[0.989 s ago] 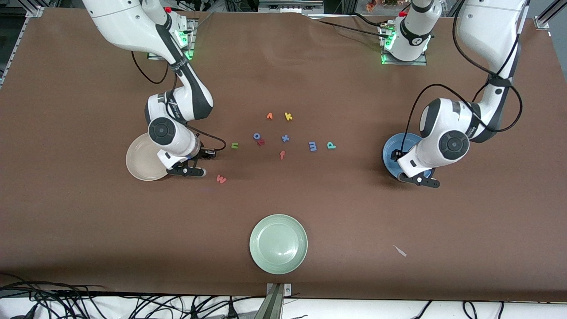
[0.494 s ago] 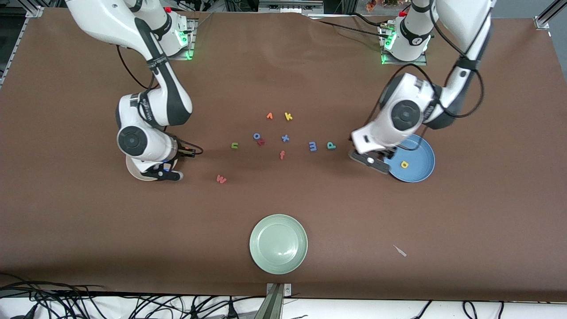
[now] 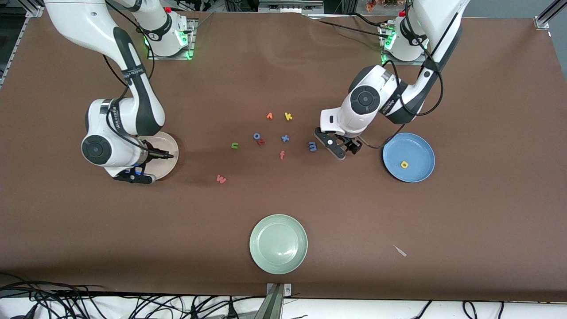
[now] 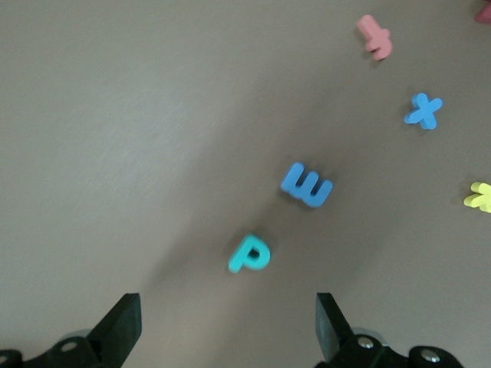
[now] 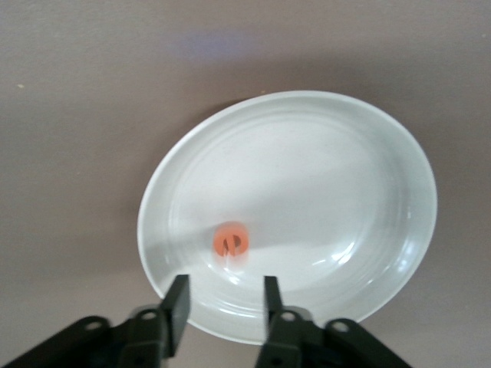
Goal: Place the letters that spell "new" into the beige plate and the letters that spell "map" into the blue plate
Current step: 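Grasp the teal P with the left gripper while the right gripper drops orange e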
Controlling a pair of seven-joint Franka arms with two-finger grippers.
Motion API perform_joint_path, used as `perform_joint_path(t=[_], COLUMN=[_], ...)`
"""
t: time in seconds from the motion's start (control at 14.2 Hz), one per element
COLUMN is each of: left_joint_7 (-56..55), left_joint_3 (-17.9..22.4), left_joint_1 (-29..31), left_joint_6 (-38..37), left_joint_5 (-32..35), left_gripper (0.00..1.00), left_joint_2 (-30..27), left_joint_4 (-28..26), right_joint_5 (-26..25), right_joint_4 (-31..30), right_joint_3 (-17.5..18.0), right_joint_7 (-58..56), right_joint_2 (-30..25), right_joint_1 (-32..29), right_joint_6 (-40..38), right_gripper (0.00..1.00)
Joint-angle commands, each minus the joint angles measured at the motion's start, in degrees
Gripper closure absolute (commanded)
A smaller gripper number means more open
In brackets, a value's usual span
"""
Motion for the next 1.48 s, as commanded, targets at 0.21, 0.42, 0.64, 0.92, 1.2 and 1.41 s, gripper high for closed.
perform_joint_path(t=[0.21, 0.42, 0.64, 0.92, 1.2, 1.41], left_joint_7=[12.9, 13.0, 12.9, 13.1, 12.9, 13.0], left_joint_3=[0.0, 0.0, 0.0, -0.4, -0.4, -0.4], left_joint_1=[-0.7, -0.8, -0.9, -1.4, -2.5, -2.3], left_joint_6=[10.6, 10.5, 10.1, 8.5, 4.1, 4.1], left_joint_5=[7.9, 11.4, 13.4, 15.2, 15.2, 15.2], left_gripper=[0.00, 0.00, 0.02, 0.37, 0.96, 1.00], left_joint_2=[8.1, 8.0, 7.9, 7.3, 5.5, 5.0], left_joint_4=[0.3, -1.0, -1.7, -2.4, -2.0, -1.8], right_joint_5=[0.5, 1.4, 1.4, 1.4, 1.5, 1.5], right_joint_4=[0.2, 1.5, 2.8, 3.6, 3.7, 3.3], right_joint_3=[0.8, 2.6, 5.1, 9.9, 14.1, 14.7], right_joint_7=[0.4, 3.2, 7.5, 14.7, 22.5, 24.8], right_joint_2=[-0.4, -0.5, -0.4, -0.6, -0.5, 0.3], right_joint_1=[0.9, 1.3, 1.6, 1.7, 1.7, 2.1], right_joint_6=[-0.7, -0.8, -0.8, -0.5, 1.8, 6.6], right_gripper=[0.00, 0.00, 0.00, 0.00, 0.00, 0.00])
